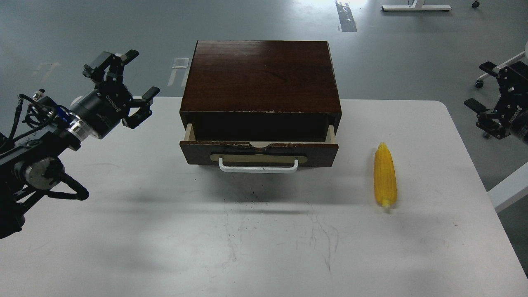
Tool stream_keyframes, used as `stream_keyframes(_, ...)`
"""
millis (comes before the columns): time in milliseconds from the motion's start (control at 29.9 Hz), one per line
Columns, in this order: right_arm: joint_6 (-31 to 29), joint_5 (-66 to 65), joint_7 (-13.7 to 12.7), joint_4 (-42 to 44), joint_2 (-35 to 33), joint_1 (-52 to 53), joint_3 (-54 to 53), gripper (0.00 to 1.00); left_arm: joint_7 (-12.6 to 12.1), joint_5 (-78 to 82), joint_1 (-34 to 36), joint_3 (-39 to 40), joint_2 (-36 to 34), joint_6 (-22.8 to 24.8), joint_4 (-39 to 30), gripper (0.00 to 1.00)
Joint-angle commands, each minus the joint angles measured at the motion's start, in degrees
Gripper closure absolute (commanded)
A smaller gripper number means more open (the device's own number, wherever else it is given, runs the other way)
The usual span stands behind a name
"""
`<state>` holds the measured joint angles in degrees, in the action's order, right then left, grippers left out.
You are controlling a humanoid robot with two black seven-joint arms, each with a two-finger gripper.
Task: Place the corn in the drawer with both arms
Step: 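Reach the right gripper to the yellow corn cob and grasp it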
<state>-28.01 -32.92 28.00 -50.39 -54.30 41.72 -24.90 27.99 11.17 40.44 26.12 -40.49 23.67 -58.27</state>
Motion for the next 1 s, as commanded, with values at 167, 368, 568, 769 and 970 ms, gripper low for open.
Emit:
stream_keyframes(167, 0.01, -24.18, 0.0, -0.41, 0.33, 0.47, 0.91, 0.0, 0.01, 0.52, -0.01, 0.16, 0.15, -0.03, -0.09, 0.01)
stream_keyframes(368, 0.01, -35.61, 0.0, -1.64, 4.98, 2.04, 8.36, 0.0, 0.01, 0.87, -0.01, 0.25, 0.15, 0.06, -0.18, 0.01)
stream_keyframes(568, 1.2, -37.04, 0.0, -0.33, 8.41, 6.35, 17.77, 0.0, 0.01, 1.05, -0.01, 0.16, 0.15, 0.06, -0.27, 0.01)
stream_keyframes(769, 1.2, -37.04, 0.0, 2.05, 11.93, 7.15, 20.07, 0.0, 0.01, 1.05, -0.01, 0.25, 0.06, 0.15, -0.27, 0.01)
stream_keyframes(970, 1.2, -36.86, 0.0, 5.3, 15.88, 6.98, 20.16, 0.0, 0.01, 1.05, -0.01, 0.25, 0.06, 0.06, -0.27, 0.01)
